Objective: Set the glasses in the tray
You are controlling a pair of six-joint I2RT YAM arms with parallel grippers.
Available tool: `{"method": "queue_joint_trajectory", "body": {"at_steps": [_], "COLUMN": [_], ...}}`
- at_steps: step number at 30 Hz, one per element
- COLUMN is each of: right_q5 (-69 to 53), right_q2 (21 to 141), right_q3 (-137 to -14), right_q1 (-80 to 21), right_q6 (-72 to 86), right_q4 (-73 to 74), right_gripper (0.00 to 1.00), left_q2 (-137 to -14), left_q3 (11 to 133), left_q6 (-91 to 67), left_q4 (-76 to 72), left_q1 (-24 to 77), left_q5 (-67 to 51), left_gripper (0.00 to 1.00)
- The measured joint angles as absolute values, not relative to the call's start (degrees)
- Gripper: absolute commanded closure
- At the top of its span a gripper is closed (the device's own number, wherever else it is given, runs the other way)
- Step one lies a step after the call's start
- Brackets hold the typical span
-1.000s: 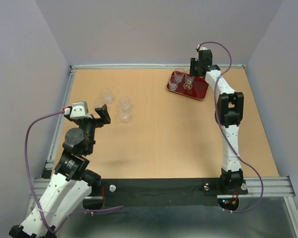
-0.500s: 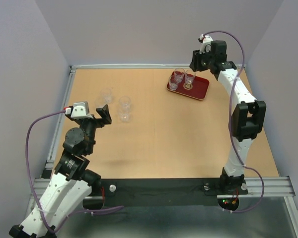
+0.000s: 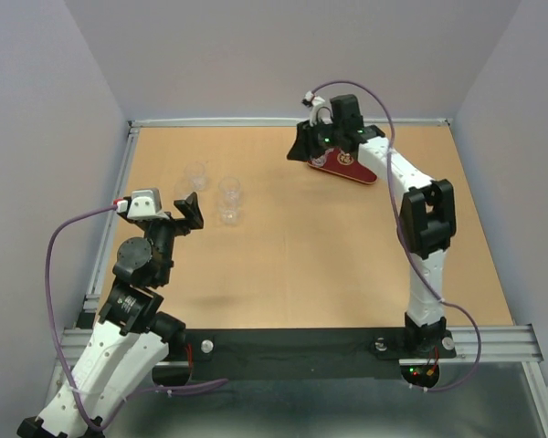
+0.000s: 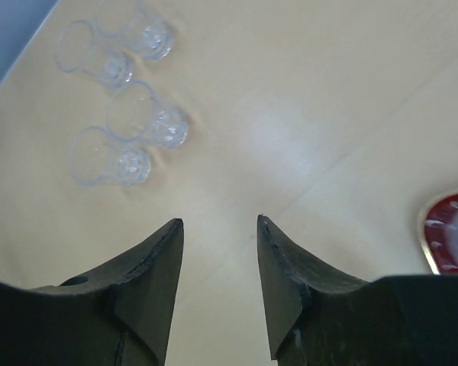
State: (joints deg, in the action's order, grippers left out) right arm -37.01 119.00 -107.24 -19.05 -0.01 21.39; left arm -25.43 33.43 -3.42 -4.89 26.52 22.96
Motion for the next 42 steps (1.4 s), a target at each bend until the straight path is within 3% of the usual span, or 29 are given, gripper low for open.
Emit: {"method": "queue_joint_trajectory", "body": {"at_steps": [4,17,35,42], "right_q5": [-37.6,-24.1,-16.6,-15.4], "right_q2": [124.8,135.2,142.8,143.5], "right_q3": [-110.9,-122.8,-129.8,-129.8], "right_q1": [-23.9,-33.8,-38.0,-38.8], "right_q6": [4.2,11.9,13.5,13.3], "right_q4": [21.9,22.8,22.9,23.0], "right_gripper": [0.40,0.40,0.45,0.53], "left_q2": [-25.3,-25.4,-25.7,-25.7], "left_q3": [33.4,33.4,33.4,33.4], "left_q6": [-3.4,-3.4,-3.4,-3.4], "left_q4": [-4.9,-4.9,-4.9,-4.9], "left_q1": [26.5,26.5,25.8,25.6], "left_q5": [22.9,22.7,22.4,22.2], "left_gripper": [0.02,0.02,0.02,0.02]}}
